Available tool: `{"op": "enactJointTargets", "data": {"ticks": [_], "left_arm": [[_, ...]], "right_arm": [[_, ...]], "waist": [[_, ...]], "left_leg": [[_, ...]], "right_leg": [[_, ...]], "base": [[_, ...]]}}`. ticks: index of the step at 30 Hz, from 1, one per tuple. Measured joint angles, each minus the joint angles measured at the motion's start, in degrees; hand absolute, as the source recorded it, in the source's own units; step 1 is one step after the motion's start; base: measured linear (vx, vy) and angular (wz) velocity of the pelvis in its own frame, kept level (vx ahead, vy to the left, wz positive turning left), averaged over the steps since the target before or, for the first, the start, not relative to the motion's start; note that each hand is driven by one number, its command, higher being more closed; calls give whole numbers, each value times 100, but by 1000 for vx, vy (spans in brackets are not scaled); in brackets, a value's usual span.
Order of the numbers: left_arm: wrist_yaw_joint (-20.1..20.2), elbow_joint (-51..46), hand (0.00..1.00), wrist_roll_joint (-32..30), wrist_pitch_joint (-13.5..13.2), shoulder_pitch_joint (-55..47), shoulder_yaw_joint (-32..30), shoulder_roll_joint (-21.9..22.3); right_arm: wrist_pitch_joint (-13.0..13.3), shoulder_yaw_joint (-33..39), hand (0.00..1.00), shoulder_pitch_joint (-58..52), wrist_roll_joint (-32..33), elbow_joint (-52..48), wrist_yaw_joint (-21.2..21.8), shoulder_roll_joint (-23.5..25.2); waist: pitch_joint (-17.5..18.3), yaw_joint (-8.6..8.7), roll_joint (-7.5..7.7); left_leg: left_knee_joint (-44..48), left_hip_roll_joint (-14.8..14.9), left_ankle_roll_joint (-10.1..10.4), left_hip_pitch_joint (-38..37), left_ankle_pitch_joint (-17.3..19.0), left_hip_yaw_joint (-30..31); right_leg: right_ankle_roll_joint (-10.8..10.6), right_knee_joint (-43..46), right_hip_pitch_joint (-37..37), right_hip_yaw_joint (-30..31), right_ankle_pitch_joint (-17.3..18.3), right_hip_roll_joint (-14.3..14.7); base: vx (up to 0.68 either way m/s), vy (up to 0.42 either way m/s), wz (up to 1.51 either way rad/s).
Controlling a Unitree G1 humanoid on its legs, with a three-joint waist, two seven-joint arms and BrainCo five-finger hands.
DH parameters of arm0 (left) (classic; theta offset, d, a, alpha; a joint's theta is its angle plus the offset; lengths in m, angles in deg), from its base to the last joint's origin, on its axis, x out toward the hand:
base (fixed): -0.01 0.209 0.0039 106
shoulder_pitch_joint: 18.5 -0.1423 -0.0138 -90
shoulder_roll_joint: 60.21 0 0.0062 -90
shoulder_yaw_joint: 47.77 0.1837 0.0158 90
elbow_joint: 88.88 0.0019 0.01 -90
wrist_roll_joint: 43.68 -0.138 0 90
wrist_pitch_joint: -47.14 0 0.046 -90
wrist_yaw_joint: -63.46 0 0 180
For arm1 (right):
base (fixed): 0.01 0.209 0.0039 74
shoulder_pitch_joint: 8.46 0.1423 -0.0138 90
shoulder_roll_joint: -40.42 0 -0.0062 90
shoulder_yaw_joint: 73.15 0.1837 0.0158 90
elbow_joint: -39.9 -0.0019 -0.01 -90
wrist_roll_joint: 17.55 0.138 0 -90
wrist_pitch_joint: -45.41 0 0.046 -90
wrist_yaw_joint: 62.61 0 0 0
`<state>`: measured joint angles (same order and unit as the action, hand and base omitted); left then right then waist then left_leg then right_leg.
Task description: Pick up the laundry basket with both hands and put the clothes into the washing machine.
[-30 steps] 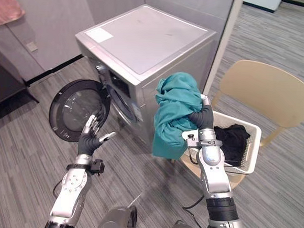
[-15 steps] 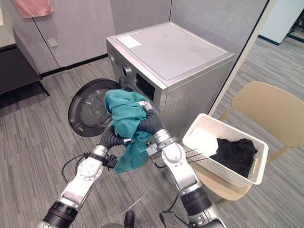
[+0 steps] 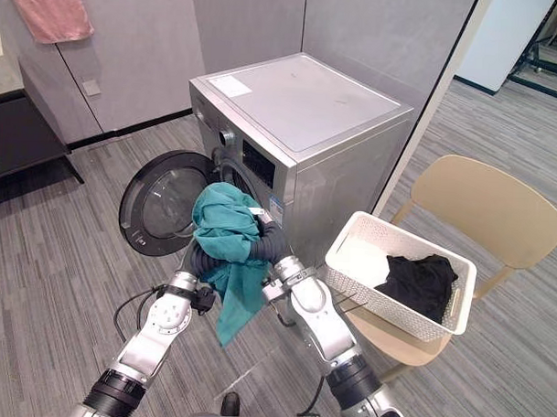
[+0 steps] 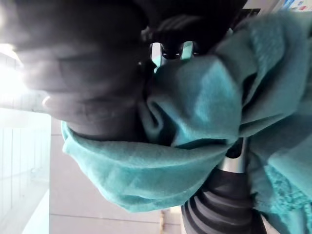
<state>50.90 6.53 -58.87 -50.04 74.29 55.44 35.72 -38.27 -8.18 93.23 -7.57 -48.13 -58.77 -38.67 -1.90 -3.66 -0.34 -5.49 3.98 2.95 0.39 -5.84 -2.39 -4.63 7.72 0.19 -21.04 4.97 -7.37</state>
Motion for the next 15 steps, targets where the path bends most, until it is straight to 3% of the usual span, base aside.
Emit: {"op": "enactJointTargets", "data": {"ticks": [4,9,13,15], "left_arm": [[-28,-1,100,231,53,-296,-729,275],[-24,0,100,440,71,-809,-1366,328],[-20,513,100,569,84,-969,-1690,333],[6,1026,100,615,185,-960,-1732,329]], "right_arm": [[6,455,0,-268,-878,-78,-53,17],[-1,1375,0,-888,-1804,-131,-353,-112],[-32,1879,0,-1478,-2045,-68,-421,-282],[-66,2197,0,-1808,-2186,259,-456,-292]], "waist": [[25,114,36],[33,120,40],[47,121,29],[42,127,49]], "left_leg": [[0,6,2,-3,-2,-3],[-15,7,4,31,0,-1],[-6,7,63,344,-49,216],[-1,-38,119,578,-111,480]], "right_leg": [[13,-1,1,9,7,15],[22,5,-33,21,15,17],[44,114,-246,-179,69,5],[22,489,-451,-445,307,-111]], "base": [[0,0,0],[6,0,0],[-3,-11,27],[5,-41,73]]}}
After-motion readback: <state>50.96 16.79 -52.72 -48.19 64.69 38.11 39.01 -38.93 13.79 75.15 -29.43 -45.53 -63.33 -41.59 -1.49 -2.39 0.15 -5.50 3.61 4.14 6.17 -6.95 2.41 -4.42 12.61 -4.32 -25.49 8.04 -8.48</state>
